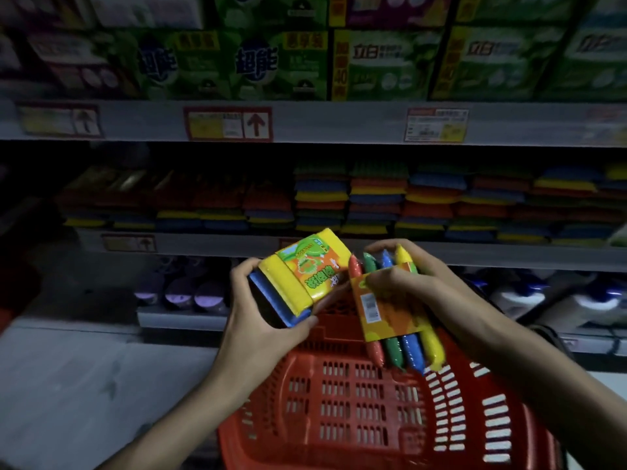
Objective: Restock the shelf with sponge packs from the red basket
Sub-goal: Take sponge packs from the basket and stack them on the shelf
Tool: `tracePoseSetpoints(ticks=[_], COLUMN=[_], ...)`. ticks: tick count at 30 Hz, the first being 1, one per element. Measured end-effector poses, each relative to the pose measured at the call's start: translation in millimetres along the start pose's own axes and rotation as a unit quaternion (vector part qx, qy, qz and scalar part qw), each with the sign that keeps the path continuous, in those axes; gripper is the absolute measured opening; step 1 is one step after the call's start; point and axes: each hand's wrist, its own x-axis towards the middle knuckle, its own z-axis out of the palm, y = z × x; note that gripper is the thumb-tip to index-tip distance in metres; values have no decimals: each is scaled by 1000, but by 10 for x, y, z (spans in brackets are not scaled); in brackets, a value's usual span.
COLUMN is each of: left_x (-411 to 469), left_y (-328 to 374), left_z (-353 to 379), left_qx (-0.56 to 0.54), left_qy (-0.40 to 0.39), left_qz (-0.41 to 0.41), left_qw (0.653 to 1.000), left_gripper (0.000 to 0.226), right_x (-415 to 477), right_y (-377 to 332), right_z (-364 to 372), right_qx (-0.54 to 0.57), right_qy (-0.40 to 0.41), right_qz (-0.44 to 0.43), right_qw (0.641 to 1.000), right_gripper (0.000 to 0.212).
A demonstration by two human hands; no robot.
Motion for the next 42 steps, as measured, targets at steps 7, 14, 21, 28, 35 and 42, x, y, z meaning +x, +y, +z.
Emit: tracePoseSetpoints(ticks=[7,14,21,28,35,42], left_x=[-154,-326,-427,-269,-183,-68], left_y=[113,300,354,348,353,394], left_z=[-188,-360,-418,-392,-330,-330], left_qx=[-24,-83,-116,-268,-361,-374], left_qy=[56,48,7,-11,23,93], left_qz=[20,18,20,-65,-136,-137], left_qw=[998,995,993,961,922,913], left_gripper=[86,80,87,57,36,26], right_x=[-208,-502,-419,-366,-432,-391], right_y=[-34,18,142,222,180,149], right_z=[275,536,566,534,591,655], right_qx=[60,11,7,-15,19,-63], right_qy=[-10,-11,-1,5,31,88], right_qz=[0,-7,13,7,-12,-61], right_qw=[998,1000,1000,1000,999,992], right_gripper=[38,49,53,66,55,61])
